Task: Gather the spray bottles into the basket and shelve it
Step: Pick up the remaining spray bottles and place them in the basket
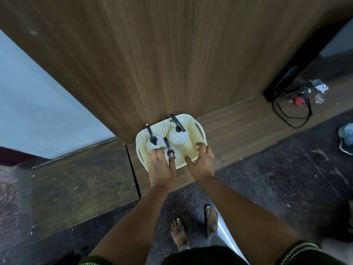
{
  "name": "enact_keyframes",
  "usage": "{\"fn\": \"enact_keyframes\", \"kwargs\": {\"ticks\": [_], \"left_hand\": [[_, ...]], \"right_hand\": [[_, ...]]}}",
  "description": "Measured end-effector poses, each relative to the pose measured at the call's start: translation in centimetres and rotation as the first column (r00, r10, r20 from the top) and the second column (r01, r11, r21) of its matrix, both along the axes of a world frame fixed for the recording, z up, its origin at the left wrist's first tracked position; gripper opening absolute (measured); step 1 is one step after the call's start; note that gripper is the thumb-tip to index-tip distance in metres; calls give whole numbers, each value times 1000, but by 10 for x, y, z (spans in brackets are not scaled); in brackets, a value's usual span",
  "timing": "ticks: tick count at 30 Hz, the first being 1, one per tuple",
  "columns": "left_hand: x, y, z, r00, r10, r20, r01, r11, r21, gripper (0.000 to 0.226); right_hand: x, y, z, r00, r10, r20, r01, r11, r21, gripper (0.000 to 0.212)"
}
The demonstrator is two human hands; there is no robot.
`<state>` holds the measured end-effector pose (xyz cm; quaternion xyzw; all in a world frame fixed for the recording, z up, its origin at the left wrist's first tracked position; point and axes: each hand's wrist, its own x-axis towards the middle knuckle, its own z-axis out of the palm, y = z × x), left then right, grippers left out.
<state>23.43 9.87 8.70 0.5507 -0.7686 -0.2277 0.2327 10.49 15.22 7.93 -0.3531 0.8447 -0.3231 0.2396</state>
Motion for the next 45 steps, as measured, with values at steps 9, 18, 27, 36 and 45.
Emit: {"fn": "enact_keyframes", "kwargs": {"ticks": [9, 18, 27, 36, 45], "left_hand": [[-77, 93, -5, 795, -558, 238, 570, 821, 19, 34], [-129, 230, -89, 489, -791, 366, 562, 607, 561, 64], [-199, 320, -212, 436, -833, 339, 516, 540, 664, 72], [-258, 315, -417, 323, -825, 464, 513, 565, 646, 80], [-300, 311, -553, 305, -833, 462, 603, 544, 583, 107]], "right_hand": [[-51, 132, -24, 956, -292, 1, 286, 937, 203, 51], [-96, 315, -99, 931, -364, 42, 309, 841, 443, 36], [-147, 443, -221, 840, -534, 98, 395, 725, 564, 37], [-209, 478, -416, 827, -555, 90, 388, 679, 624, 47], [-241, 484, -566, 778, -625, 58, 452, 622, 640, 59]]}}
